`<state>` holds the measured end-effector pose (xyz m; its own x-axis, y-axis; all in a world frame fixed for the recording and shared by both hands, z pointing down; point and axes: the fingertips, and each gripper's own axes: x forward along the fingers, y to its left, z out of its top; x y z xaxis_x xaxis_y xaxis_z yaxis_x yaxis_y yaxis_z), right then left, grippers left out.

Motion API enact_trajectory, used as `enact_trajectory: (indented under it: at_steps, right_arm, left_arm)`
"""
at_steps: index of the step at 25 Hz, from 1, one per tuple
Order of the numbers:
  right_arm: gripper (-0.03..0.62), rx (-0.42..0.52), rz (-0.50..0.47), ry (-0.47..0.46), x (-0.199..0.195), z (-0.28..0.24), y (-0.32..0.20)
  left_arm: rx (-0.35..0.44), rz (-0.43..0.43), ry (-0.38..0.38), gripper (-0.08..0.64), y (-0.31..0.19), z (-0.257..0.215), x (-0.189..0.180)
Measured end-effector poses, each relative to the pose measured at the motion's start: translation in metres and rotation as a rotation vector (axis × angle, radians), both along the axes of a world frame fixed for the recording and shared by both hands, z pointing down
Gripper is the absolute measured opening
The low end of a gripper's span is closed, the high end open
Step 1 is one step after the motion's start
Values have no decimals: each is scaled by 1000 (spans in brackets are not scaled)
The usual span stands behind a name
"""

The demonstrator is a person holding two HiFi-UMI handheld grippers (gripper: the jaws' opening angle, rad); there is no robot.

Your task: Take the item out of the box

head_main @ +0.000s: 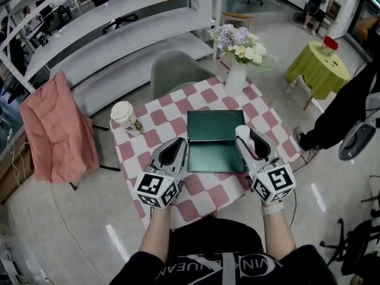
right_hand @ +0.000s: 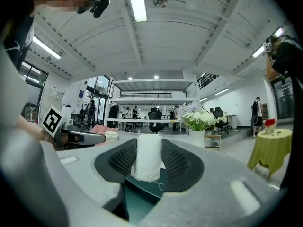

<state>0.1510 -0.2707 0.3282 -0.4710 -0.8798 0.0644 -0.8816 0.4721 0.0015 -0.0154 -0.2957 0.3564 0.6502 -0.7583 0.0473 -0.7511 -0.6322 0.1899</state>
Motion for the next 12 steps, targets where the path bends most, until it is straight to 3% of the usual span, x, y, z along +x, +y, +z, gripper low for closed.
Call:
enact_trajectory:
  at_steps: [12]
  right_arm:
    - [166,-10,8,2,0,5,-3]
  left_arm:
    - [-14,3,3,25,-4,5,-1]
